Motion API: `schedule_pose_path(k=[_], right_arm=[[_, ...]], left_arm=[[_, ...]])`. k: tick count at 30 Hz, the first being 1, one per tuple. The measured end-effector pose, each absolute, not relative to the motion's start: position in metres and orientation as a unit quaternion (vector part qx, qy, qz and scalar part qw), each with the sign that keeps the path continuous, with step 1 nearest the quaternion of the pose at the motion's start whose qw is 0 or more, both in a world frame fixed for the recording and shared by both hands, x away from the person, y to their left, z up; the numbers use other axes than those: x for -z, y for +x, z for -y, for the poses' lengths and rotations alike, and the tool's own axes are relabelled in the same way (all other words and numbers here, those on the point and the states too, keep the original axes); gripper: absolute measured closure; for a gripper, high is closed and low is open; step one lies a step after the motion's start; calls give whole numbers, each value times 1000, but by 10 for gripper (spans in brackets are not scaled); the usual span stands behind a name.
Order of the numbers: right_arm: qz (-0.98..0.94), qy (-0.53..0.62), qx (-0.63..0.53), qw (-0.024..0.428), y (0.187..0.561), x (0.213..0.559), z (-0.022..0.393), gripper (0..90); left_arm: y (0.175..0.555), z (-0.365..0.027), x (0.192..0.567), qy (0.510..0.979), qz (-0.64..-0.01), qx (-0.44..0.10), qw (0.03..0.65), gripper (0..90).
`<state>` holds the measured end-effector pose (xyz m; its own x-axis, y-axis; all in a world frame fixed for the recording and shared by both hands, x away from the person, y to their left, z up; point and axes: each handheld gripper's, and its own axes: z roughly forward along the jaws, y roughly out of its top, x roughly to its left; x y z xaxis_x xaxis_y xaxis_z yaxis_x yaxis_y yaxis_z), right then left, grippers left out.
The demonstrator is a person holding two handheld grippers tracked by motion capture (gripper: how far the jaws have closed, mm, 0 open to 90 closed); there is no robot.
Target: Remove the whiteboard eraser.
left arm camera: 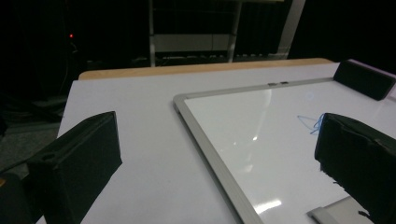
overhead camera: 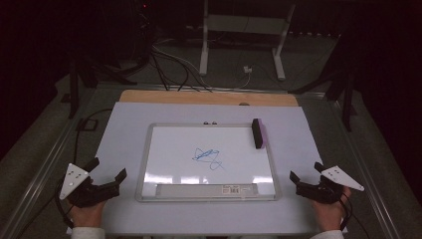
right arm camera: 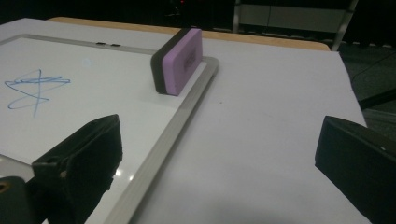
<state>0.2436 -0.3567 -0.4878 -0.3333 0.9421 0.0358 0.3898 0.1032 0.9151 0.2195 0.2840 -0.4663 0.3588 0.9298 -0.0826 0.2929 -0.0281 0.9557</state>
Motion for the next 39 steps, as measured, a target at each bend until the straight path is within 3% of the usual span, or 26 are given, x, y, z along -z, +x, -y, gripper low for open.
schedule_pose_path(k=[23, 39], right_arm=[[-664, 489, -463, 324, 250, 474, 350, 14], [-668, 494, -464, 308, 294, 445, 340, 14]], left_arm=[[221, -290, 481, 632, -479, -334, 510, 9], [222, -288, 483, 632, -481, -333, 508, 10]])
